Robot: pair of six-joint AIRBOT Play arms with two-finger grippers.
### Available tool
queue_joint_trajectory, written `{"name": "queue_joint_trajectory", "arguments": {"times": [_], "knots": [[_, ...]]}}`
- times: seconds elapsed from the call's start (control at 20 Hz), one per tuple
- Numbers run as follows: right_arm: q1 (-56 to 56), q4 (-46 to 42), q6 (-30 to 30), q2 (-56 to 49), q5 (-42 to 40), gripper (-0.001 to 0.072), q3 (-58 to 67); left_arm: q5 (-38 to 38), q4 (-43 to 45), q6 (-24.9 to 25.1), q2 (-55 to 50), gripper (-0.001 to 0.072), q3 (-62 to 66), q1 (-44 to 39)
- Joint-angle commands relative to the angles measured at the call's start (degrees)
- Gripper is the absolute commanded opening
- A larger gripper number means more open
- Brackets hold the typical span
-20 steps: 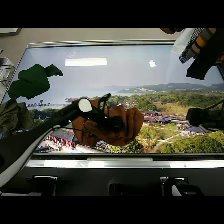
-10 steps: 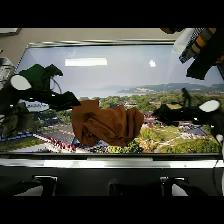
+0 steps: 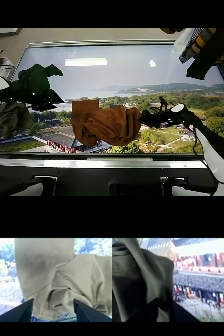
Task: Fold the clothes and pants, and hang the long-sleeved shirts on hangers.
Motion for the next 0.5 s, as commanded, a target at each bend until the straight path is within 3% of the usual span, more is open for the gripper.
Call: {"name": "queue_joint_trajectory", "arguments": {"times": [0.0, 0.3, 0.45], "knots": [[1.0, 0.5, -0.4, -0.9, -1.5, 0.0029, 0.0, 0.0, 0.1, 3.5, 0.1, 0.0564, -2.9, 3.2], [1.0, -0.1, -0.4, 0.5, 2.5, 0.003, 0.0, 12.8, -6.3, 11.6, -1.5, 0.0564, -18.1, 5.9], [1.0, -0.3, 0.7, 1.8, 3.0, 0.003, 0.0, 15.1, -10.5, 14.7, -5.7, 0.0533, -20.7, 4.1]]}}
